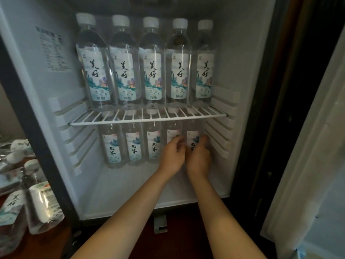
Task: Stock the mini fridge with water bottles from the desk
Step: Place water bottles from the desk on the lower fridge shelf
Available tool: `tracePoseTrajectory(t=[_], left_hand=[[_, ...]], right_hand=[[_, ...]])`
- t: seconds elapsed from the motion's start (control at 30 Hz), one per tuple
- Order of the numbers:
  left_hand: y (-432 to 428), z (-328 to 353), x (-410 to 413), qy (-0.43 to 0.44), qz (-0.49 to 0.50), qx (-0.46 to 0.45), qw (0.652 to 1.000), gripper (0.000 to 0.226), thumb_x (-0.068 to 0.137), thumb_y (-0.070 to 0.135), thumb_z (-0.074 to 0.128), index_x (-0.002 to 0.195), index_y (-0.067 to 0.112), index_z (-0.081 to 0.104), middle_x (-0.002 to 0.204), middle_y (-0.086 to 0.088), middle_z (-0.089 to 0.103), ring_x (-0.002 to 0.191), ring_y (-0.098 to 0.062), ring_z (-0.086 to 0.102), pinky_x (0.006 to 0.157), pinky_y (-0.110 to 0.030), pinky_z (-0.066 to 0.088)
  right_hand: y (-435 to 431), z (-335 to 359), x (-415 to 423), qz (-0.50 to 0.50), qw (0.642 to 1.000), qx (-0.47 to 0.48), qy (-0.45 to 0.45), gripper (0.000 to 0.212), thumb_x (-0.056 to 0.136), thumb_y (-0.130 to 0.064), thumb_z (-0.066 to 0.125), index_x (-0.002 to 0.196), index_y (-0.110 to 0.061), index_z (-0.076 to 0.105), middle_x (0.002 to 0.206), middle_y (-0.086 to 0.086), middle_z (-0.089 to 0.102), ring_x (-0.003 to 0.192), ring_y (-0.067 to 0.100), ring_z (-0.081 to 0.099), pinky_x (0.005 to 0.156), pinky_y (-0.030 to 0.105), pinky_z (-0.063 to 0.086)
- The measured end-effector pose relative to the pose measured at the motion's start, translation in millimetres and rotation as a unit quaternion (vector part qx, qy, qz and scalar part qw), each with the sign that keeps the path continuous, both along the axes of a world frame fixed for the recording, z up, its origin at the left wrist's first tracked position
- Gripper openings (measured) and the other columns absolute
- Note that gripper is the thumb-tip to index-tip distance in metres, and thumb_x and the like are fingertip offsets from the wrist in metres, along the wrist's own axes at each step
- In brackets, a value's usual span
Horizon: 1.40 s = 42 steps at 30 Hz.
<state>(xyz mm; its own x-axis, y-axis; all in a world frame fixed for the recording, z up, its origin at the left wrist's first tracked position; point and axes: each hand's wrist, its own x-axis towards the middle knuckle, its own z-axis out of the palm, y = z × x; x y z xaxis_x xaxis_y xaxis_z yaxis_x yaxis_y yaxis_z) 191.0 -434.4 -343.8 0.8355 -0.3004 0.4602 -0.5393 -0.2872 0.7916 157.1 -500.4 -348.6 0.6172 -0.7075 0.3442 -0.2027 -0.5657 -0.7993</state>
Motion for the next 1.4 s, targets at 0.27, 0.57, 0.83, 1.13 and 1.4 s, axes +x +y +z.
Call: tracePoseTrajectory(t=[0.27, 0.57, 0.83, 1.13, 1.4], left_hand=[[3, 11, 8, 0.027, -0.076, 0.086, 0.993, 0.040, 0.099, 0.012, 0.038, 0.138, 0.007, 0.042, 0.136, -0.013, 0.051, 0.125, -0.023, 0.047, 0.095, -0.018, 0.032], [30, 15, 0, 0.025, -0.065, 0.081, 0.994, 0.032, 0.094, 0.011, 0.049, 0.126, 0.009, 0.057, 0.127, -0.006, 0.060, 0.115, -0.016, 0.055, 0.084, -0.012, 0.035], [94, 0, -30, 0.076, 0.012, -0.014, 0.997, 0.012, 0.091, 0.016, 0.058, 0.079, 0.015, 0.059, 0.066, -0.002, 0.059, 0.042, -0.002, 0.054, 0.045, -0.018, 0.047], [206, -32, -77, 0.003, 0.153, 0.048, 0.987, 0.056, 0.094, 0.033, 0.050, 0.043, 0.018, 0.033, 0.040, 0.005, 0.030, 0.040, -0.007, 0.033, 0.049, -0.029, 0.028], [313, -42, -86, -0.033, 0.424, 0.133, 0.895, 0.016, 0.088, 0.028, 0.058, 0.075, 0.020, 0.054, 0.075, 0.006, 0.053, 0.083, -0.020, 0.054, 0.063, -0.030, 0.037]], right_hand=[[3, 6, 8, -0.008, 1.000, -0.016, 0.017, 0.053, 0.095, -0.021, 0.045, 0.143, -0.014, 0.023, 0.122, 0.018, 0.059, 0.106, 0.035, 0.060, 0.082, 0.038, 0.046], [6, -4, 9, -0.002, 1.000, -0.004, 0.018, 0.072, 0.093, -0.028, 0.051, 0.149, -0.028, 0.005, 0.115, 0.016, 0.062, 0.097, 0.033, 0.063, 0.073, 0.034, 0.045], [39, -16, -15, 0.031, 0.997, -0.049, -0.042, 0.017, 0.085, 0.004, 0.051, 0.099, 0.003, 0.062, 0.100, 0.020, 0.064, 0.093, 0.035, 0.061, 0.072, 0.031, 0.043], [134, -15, -49, 0.279, 0.959, -0.034, -0.019, 0.028, 0.097, -0.025, 0.047, 0.082, -0.008, 0.064, 0.065, 0.007, 0.065, 0.059, 0.020, 0.064, 0.061, 0.031, 0.052], [220, -29, -56, 0.454, 0.879, -0.072, 0.126, 0.032, 0.094, -0.033, 0.049, 0.075, -0.014, 0.065, 0.078, 0.010, 0.070, 0.073, 0.026, 0.067, 0.077, 0.041, 0.054]])
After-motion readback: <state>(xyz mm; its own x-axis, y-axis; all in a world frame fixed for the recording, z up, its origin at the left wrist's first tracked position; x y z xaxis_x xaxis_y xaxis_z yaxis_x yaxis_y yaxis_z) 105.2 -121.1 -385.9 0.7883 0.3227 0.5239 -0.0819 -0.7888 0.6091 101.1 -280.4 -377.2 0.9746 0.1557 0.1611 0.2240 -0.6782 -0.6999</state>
